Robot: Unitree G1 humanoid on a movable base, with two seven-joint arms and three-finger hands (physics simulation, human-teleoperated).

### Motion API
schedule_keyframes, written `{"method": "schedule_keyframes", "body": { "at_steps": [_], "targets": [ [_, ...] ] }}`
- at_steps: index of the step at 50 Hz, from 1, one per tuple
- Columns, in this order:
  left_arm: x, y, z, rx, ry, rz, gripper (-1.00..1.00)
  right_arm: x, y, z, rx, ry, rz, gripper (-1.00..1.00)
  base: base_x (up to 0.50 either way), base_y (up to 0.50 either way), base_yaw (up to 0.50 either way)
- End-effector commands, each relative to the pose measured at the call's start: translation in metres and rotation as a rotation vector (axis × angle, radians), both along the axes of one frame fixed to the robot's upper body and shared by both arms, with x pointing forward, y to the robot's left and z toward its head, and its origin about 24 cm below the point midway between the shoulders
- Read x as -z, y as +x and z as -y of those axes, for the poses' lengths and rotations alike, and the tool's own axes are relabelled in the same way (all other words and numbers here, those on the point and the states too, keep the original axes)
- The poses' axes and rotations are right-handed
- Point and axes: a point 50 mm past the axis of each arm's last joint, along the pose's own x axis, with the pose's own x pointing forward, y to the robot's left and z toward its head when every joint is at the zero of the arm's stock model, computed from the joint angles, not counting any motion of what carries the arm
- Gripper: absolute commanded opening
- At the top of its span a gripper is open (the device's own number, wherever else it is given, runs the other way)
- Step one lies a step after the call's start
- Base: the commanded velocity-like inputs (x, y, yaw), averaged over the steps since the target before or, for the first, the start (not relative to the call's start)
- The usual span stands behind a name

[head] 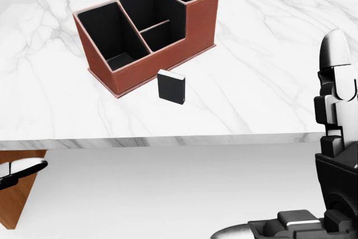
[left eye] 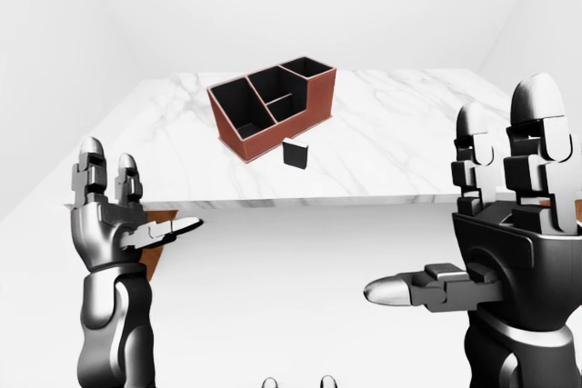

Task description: Pick up the book and place it in the left compartment of the caddy.

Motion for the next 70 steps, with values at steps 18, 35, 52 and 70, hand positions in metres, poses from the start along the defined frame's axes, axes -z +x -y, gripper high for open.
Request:
{"method": "schedule_keyframes", "body": {
  "at_steps": [18, 35, 52, 70],
  "targets": [
    [-0.006, -0.004, -0.001, -0.008, 0.002, 0.026, 1.00, 0.000, -0.001, -0.001, -0.024, 0.028, -0.003, 1.00, 0.00, 0.50, 0.00],
    [-0.011, -0.007, -0.001, -0.015, 0.004, 0.051, 1.00, 0.000, -0.001, -0.002, -0.060, 0.077, -0.009, 1.00, 0.41, 0.10, 0.00],
    [-0.012, -0.007, -0.002, -0.016, 0.004, 0.054, 1.00, 0.000, -0.001, -0.001, -0.065, 0.088, -0.011, 1.00, 0.50, 0.06, 0.00],
    [-0.013, -0.008, 0.000, -0.015, 0.007, 0.059, 1.00, 0.001, -0.001, -0.001, -0.061, 0.082, -0.012, 1.00, 0.50, 0.06, 0.00]
  ]
}}
